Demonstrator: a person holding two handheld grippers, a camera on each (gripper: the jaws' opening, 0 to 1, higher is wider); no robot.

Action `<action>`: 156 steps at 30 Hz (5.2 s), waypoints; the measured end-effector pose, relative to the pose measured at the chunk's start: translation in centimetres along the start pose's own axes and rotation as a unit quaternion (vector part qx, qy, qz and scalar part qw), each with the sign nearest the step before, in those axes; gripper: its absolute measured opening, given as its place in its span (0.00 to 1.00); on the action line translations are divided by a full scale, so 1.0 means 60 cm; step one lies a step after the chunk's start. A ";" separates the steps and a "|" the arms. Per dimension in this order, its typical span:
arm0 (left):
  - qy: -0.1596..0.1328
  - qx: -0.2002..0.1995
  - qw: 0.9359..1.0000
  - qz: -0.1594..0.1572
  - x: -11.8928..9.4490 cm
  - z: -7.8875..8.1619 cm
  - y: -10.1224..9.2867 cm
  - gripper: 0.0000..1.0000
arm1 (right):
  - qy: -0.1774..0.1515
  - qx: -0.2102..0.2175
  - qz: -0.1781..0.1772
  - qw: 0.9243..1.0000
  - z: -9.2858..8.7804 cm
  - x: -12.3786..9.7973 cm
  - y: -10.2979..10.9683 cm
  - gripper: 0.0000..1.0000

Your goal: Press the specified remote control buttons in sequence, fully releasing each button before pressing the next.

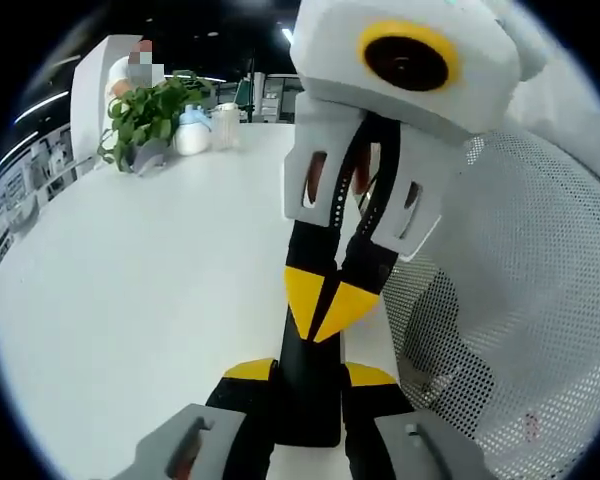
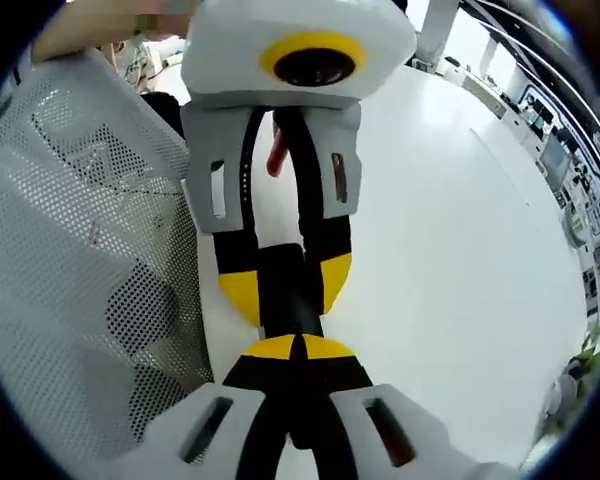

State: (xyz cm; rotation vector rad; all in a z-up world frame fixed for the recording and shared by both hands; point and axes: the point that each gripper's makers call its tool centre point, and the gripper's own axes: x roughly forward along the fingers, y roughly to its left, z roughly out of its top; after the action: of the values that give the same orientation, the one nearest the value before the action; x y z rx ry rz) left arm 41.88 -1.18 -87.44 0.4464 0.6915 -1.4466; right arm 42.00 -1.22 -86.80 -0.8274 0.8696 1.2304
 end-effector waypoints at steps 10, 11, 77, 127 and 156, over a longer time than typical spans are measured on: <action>0.002 0.002 1.000 0.000 -0.001 0.000 -0.002 0.25 | -0.005 -0.002 0.009 1.000 0.008 0.002 0.001 0.00; 0.002 0.002 1.000 0.000 -0.001 0.000 -0.002 0.25 | -0.005 -0.001 0.010 1.000 0.009 0.002 0.001 0.00; 0.004 0.011 1.000 0.001 -0.002 -0.001 -0.002 0.25 | -0.067 0.031 0.027 0.997 0.009 -0.001 0.005 0.03; -0.002 0.003 1.000 0.002 -0.001 0.000 -0.001 0.25 | -0.081 0.027 0.038 0.996 -0.039 -0.020 -0.007 0.23; 0.010 0.021 1.000 0.004 0.002 0.002 -0.005 0.25 | -0.058 0.020 0.023 0.998 -0.062 -0.009 -0.008 0.27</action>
State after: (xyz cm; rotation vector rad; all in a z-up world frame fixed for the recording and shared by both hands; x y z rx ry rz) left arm 41.60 -1.41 -87.39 0.4962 0.6766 -1.4519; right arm 42.00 -4.84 -87.92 -0.6998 0.8199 1.2854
